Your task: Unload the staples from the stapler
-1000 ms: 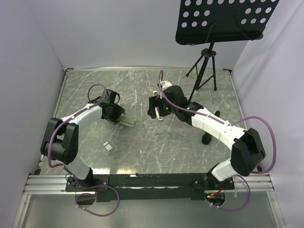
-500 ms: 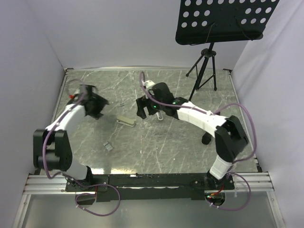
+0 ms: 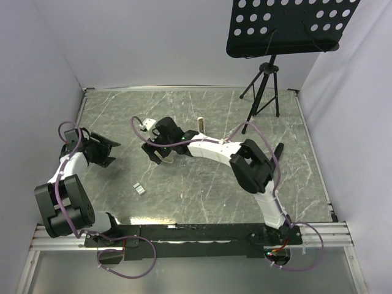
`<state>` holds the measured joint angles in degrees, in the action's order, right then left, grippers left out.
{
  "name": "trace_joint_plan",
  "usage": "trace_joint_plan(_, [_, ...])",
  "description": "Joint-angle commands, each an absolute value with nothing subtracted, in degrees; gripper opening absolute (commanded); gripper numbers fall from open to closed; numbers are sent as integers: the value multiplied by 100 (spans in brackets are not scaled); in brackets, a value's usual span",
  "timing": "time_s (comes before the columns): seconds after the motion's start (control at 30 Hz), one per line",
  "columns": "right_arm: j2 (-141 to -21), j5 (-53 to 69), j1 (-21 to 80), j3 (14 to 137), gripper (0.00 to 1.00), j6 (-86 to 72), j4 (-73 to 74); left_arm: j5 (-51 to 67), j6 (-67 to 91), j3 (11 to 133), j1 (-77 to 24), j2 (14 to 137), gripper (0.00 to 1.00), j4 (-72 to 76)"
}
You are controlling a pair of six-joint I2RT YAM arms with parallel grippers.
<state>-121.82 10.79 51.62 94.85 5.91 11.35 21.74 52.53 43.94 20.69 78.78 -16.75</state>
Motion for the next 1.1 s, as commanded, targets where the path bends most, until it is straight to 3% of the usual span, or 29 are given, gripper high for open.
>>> trace_joint_plan(0.0, [-12629, 1072, 5106, 10151, 78, 931, 1248, 2699, 4755, 4324, 2118, 7778, 71, -1397])
trace_joint_plan(0.17, [-12981, 976, 5186, 10380, 65, 1054, 1239, 2689, 4667, 4131, 2118, 7761, 70, -1389])
trace_joint_plan(0.23, [-13008, 809, 5221, 10398, 49, 1090, 1204, 2777, 4658, 4052, 2118, 7761, 69, -1328])
trace_joint_plan(0.27, [-12982, 756, 5229, 10363, 34, 1133, 1161, 2908, 4641, 3982, 2118, 7761, 69, -1240])
trace_joint_plan(0.37, [-12614, 537, 5238, 10047, 12, 1221, 906, 3216, 4378, 3842, 2118, 7752, 65, -1047])
trace_joint_plan(0.47, [-11867, 650, 5238, 9432, 2, 1335, 616, 4006, 4088, 3727, 2066, 7691, 60, -643])
trace_joint_plan(0.7, [-10275, 1274, 5150, 8016, 0, 1459, 140, 4377, 3516, 4165, 838, 7366, 59, -492])
trace_joint_plan(1.07, [-8789, 1380, 5124, 6944, 0, 1195, -246, 5237, 4270, 4237, 150, 7339, 51, 586])
